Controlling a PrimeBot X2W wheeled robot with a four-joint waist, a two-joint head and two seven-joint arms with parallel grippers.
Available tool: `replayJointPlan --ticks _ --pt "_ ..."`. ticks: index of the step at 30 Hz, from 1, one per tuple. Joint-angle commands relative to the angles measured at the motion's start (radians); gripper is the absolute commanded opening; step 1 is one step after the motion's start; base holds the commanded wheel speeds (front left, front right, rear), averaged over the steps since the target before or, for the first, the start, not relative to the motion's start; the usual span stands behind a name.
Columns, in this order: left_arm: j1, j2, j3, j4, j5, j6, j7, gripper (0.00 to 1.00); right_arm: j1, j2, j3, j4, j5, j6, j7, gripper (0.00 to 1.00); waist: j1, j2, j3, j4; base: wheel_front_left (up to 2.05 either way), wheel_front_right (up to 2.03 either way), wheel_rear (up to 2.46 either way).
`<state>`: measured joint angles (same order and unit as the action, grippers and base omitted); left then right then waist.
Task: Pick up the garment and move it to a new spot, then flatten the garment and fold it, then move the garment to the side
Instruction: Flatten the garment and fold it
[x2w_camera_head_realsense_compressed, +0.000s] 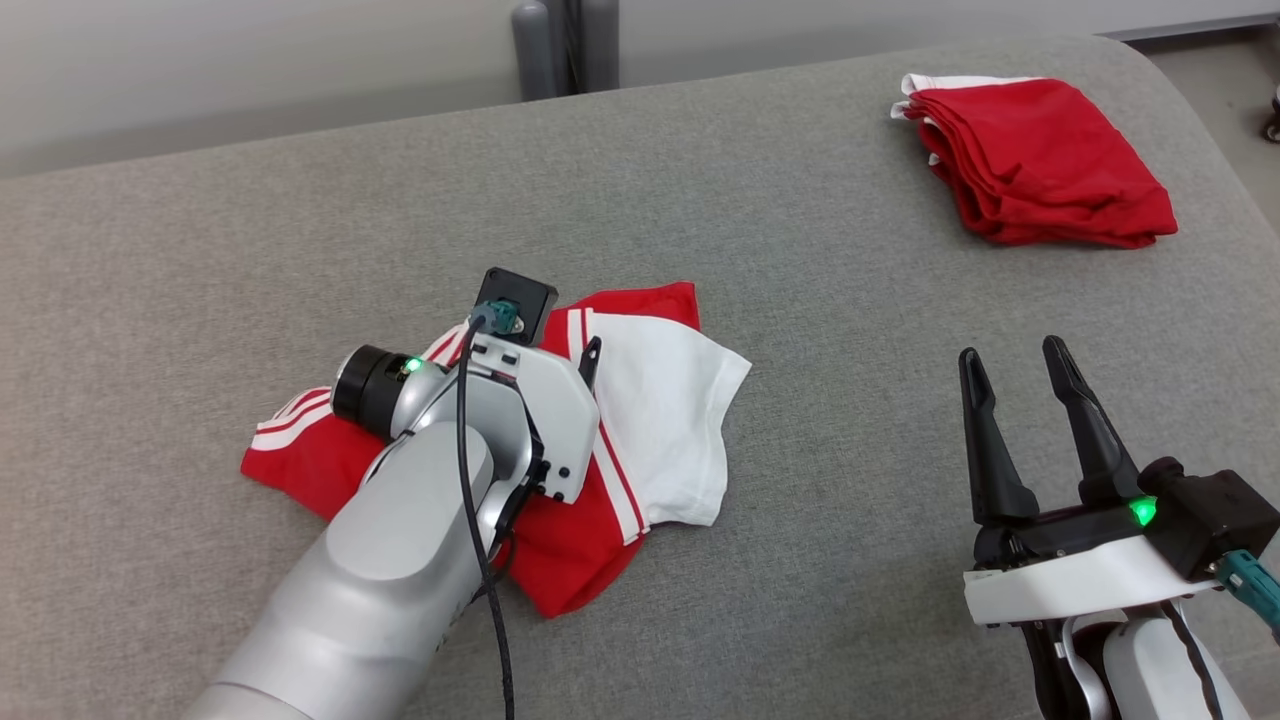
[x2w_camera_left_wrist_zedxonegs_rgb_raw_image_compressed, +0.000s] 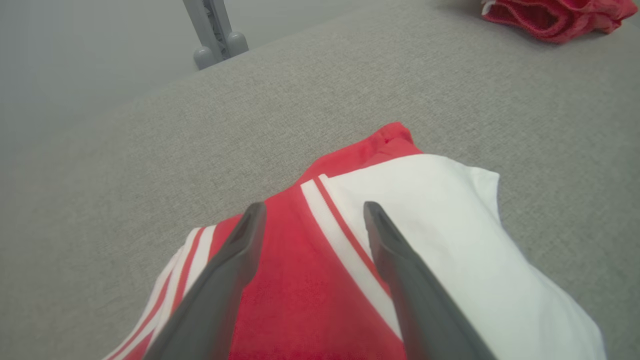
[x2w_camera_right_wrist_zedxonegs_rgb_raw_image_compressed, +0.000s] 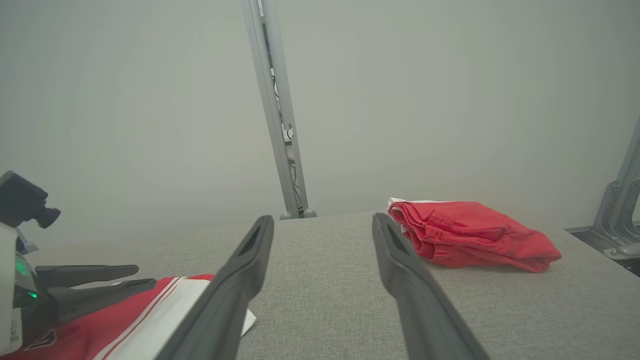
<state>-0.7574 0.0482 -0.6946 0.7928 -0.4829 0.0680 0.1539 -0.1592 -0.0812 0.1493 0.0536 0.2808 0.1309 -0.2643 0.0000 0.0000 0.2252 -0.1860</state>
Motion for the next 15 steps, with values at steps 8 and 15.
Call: replayJointPlan --ticks 8,15 --pt "-0.08 0.005 -0.14 0.067 -0.091 0.065 0.038 0.98 -0.032 0.003 0.012 0.008 0.003 0.0 -0.001 1.0 0.0 0.0 0.029 -0.039 0.0 0.0 0.0" --pt "-0.105 0.005 -0.206 0.126 -0.109 0.073 0.039 0.03 -0.038 -0.002 0.005 0.001 0.004 0.0 -0.001 1.0 0.0 0.0 0.042 -0.043 0.0 0.0 0.0"
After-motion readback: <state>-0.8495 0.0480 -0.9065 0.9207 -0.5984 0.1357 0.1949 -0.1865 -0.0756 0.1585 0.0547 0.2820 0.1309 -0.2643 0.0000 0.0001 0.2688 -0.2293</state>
